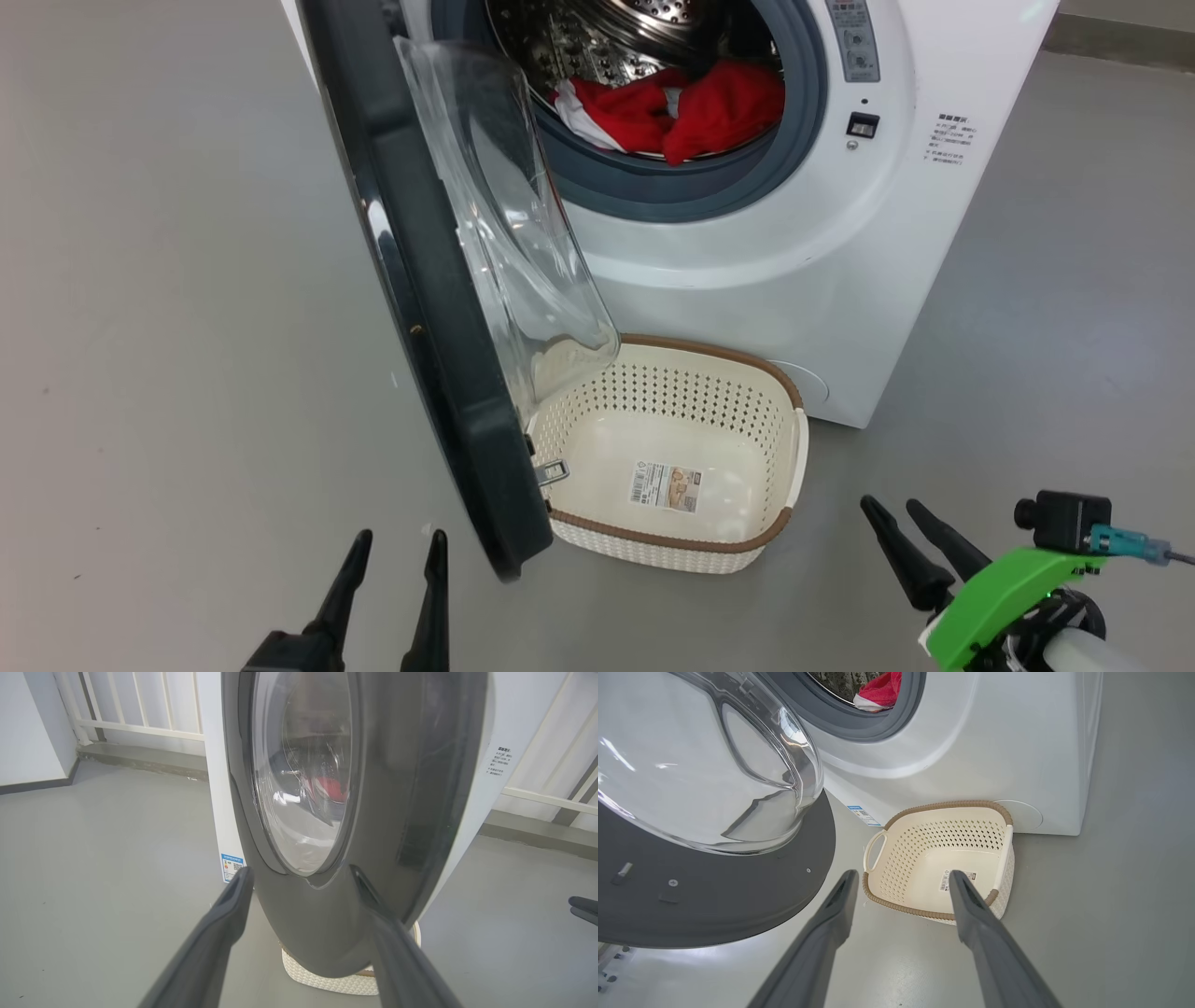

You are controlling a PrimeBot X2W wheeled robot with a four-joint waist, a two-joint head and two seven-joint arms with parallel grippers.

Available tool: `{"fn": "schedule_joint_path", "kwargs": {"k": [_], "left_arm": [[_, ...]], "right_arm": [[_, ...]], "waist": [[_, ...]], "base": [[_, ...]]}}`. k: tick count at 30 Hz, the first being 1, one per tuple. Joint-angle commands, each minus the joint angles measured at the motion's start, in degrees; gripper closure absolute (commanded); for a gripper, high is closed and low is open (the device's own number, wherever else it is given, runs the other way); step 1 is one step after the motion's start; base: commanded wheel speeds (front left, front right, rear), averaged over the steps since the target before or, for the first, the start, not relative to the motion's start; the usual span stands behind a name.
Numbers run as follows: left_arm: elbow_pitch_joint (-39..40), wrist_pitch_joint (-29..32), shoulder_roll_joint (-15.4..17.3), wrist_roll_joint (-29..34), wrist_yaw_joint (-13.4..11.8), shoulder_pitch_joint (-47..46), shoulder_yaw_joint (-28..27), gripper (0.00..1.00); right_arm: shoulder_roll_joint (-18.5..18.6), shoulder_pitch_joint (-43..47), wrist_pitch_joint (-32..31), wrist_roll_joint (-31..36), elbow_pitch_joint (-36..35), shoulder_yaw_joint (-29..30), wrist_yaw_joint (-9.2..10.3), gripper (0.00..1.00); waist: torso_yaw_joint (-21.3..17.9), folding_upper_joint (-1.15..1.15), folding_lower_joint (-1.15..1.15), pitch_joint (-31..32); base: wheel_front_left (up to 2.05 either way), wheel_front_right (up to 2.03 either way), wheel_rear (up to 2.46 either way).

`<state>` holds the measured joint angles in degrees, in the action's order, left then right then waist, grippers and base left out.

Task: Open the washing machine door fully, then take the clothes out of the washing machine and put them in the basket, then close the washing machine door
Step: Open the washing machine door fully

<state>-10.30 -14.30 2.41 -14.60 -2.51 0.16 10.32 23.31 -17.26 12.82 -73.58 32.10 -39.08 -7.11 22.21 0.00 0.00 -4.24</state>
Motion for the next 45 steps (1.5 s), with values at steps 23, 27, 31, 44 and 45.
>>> {"fn": "schedule_joint_path", "kwargs": {"k": [23,27,31,44,45], "left_arm": [[1.14,-0.70,0.47,-0.16,0.03,-0.67,-1.96,0.00],[1.24,-0.70,0.47,-0.24,-0.04,-0.78,-1.87,0.00],[1.26,-0.70,0.47,-0.29,-0.09,-0.77,-1.79,0.00],[0.92,-0.70,0.47,-0.47,-0.26,-0.79,-1.19,0.00],[0.93,-0.70,0.47,-0.47,-0.28,-0.77,-1.23,0.00]], "right_arm": [[-8.80,11.13,2.18,42.59,-12.60,25.40,-0.37,0.00],[-10.71,11.86,2.18,46.00,-16.11,28.44,-0.37,0.00],[-11.93,12.68,2.18,48.56,-18.49,29.42,-0.37,0.00],[-13.33,14.99,2.18,51.46,-16.24,29.75,-0.37,0.00],[-13.44,15.02,2.18,51.49,-16.21,29.90,-0.37,0.00]], "waist": [[0.07,0.00,0.00,-0.30],[0.14,0.00,0.00,-0.45],[0.19,0.00,0.00,-0.42],[0.65,0.00,0.00,-0.32],[0.65,0.00,0.00,-0.29]], "base": [[0.00,0.00,0.00],[0.00,0.00,0.00],[0.00,0.00,0.00],[0.00,0.00,0.00],[0.00,0.00,0.00]]}}
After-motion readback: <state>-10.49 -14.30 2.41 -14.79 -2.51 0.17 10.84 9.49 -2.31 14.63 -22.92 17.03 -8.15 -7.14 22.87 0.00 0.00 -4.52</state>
